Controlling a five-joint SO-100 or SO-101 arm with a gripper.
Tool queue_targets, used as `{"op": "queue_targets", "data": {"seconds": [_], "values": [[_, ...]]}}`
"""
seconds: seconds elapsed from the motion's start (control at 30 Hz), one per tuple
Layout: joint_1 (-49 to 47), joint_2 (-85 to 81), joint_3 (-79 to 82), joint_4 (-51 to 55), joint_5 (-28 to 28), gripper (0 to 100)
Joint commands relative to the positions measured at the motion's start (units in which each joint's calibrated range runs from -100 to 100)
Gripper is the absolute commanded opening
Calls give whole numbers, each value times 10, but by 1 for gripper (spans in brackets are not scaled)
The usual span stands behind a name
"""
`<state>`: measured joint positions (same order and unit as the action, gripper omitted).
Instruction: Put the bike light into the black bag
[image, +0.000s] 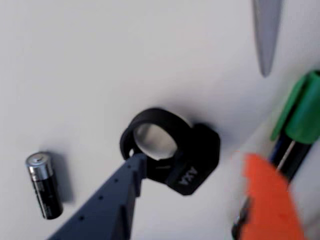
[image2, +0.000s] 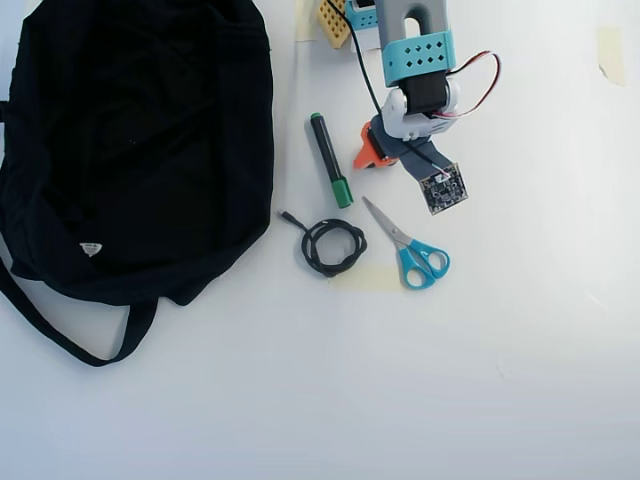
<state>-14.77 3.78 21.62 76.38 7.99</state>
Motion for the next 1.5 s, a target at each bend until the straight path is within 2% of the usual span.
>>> {"op": "queue_targets", "data": {"seconds": [0.0,0.73,0.93,1.17,1.47], "values": [[-4,-10,-1,-6,-2,39],[-17,-5,3,-7,1,37],[-18,-5,44,-69,0,37],[-18,-5,69,-78,0,37],[-20,-5,118,-147,0,37]]}}
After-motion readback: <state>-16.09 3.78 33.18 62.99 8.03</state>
